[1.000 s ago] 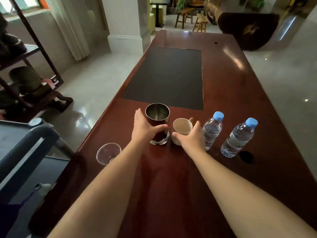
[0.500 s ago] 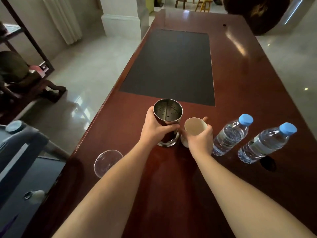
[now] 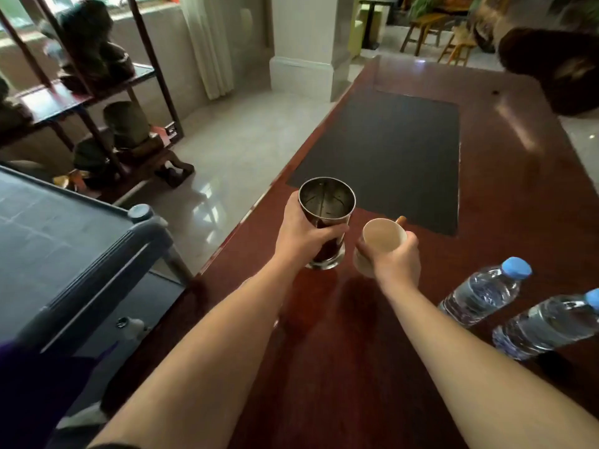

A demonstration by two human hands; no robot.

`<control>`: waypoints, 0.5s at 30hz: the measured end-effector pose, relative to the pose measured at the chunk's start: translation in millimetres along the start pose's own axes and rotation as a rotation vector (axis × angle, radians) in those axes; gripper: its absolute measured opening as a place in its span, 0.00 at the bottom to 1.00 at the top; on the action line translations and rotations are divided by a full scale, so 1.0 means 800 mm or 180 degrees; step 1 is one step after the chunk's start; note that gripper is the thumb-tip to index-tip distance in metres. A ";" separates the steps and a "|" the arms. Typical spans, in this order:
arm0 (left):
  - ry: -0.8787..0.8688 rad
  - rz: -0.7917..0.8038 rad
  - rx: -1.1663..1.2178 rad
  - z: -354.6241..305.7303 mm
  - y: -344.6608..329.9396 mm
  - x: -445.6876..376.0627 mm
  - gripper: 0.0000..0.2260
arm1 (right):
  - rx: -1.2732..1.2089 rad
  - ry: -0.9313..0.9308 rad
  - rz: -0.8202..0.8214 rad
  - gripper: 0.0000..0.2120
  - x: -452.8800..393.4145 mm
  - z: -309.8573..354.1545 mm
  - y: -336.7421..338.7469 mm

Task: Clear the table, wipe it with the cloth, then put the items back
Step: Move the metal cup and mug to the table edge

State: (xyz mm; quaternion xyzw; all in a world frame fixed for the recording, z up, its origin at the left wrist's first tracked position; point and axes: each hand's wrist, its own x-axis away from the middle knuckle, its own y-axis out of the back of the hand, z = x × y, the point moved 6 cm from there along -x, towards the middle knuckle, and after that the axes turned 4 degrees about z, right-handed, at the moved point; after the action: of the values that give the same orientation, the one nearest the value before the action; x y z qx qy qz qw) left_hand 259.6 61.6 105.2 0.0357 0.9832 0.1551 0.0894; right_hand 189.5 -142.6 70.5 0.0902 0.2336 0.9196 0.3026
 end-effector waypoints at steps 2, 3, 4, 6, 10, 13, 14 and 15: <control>0.0016 -0.0212 -0.0008 -0.005 0.038 0.003 0.40 | -0.0090 0.0105 0.0174 0.35 0.003 0.023 -0.017; 0.0029 -0.0312 -0.0016 -0.006 0.058 0.006 0.40 | -0.0117 0.0166 0.0269 0.35 0.007 0.035 -0.027; 0.0034 -0.0417 -0.0036 -0.005 0.078 0.009 0.40 | -0.0136 0.0238 0.0367 0.35 0.010 0.047 -0.038; 0.0042 -0.0664 -0.0136 -0.003 0.122 0.021 0.40 | -0.0146 0.0409 0.0574 0.35 0.021 0.068 -0.063; 0.0150 -0.1035 -0.0451 0.005 0.205 0.063 0.41 | -0.0170 0.0730 0.1013 0.35 0.053 0.104 -0.118; 0.0332 -0.1182 -0.0555 0.017 0.249 0.104 0.43 | -0.0192 0.0906 0.1363 0.36 0.078 0.128 -0.159; 0.0382 -0.1239 -0.0557 0.021 0.261 0.119 0.43 | -0.0160 0.0950 0.1473 0.36 0.087 0.136 -0.172; 0.0435 -0.1303 -0.0558 0.027 0.271 0.134 0.43 | -0.0118 0.0990 0.1573 0.37 0.097 0.143 -0.184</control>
State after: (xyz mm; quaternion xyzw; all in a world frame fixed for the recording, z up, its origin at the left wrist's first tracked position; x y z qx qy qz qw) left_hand 167.2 284.5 135.1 -0.1830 0.9565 0.2206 0.0549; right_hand 238.3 50.9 100.9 -0.0032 0.2313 0.9724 0.0316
